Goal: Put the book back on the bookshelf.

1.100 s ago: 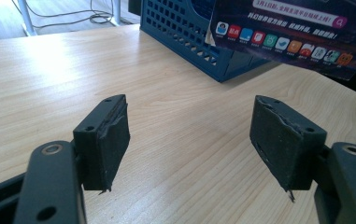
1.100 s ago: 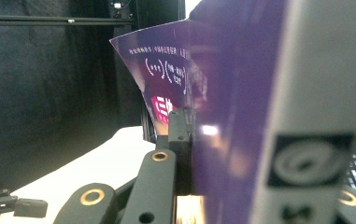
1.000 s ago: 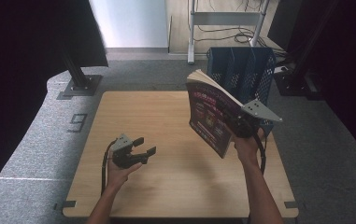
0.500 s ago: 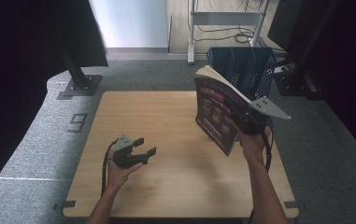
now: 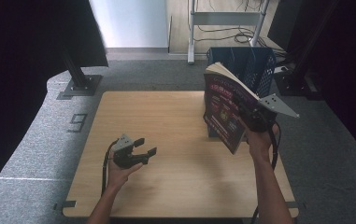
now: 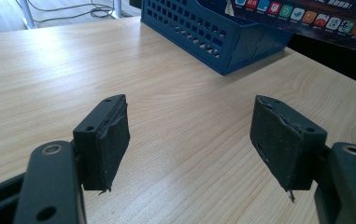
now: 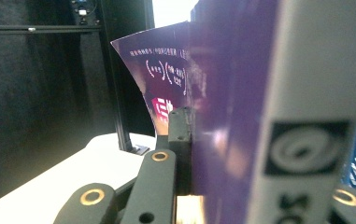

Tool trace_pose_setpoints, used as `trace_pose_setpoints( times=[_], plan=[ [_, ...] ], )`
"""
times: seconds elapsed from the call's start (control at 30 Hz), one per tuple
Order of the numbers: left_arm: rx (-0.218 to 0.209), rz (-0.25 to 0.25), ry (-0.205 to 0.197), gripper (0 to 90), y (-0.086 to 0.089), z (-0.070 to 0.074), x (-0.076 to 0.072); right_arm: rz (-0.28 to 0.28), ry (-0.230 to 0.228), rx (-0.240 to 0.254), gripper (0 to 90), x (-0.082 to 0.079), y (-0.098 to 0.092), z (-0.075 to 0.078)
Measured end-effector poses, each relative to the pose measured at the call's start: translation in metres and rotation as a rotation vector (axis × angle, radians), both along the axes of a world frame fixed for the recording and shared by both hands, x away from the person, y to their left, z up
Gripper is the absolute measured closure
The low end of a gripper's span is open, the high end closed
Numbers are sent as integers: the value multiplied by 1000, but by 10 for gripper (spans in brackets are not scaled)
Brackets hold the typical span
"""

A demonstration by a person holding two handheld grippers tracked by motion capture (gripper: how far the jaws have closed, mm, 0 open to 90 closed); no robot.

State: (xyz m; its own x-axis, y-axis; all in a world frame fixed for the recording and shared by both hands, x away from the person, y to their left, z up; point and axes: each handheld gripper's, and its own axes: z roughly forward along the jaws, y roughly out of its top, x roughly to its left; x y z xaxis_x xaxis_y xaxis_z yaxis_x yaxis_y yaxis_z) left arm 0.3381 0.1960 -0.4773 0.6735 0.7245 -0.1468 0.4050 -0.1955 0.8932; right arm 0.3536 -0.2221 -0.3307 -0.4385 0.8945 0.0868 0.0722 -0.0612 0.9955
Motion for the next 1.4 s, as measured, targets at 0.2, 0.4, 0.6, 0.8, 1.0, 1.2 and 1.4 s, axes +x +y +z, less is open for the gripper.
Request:
trace_pose_setpoints(
  times=[0.2,0.4,0.6,0.8,1.0,1.2,1.4],
  plan=[
    [2,1,3,285,0,-1,1,-19,3,12,819,3,-5,0],
    [0,1,2,285,1,-1,0,-35,2,15,819,5,-8,2],
    [0,1,2,285,1,-1,1,-58,3,23,819,9,-12,4],
    [0,2,3,285,1,-1,1,-82,6,35,819,16,-15,3],
    [1,1,1,285,1,-1,1,-97,16,38,819,21,-17,1],
    [2,0,2,286,1,-1,1,-111,20,34,819,25,-19,0],
    [3,1,3,286,1,-1,1,-125,15,32,819,30,-18,0]
  ],
)
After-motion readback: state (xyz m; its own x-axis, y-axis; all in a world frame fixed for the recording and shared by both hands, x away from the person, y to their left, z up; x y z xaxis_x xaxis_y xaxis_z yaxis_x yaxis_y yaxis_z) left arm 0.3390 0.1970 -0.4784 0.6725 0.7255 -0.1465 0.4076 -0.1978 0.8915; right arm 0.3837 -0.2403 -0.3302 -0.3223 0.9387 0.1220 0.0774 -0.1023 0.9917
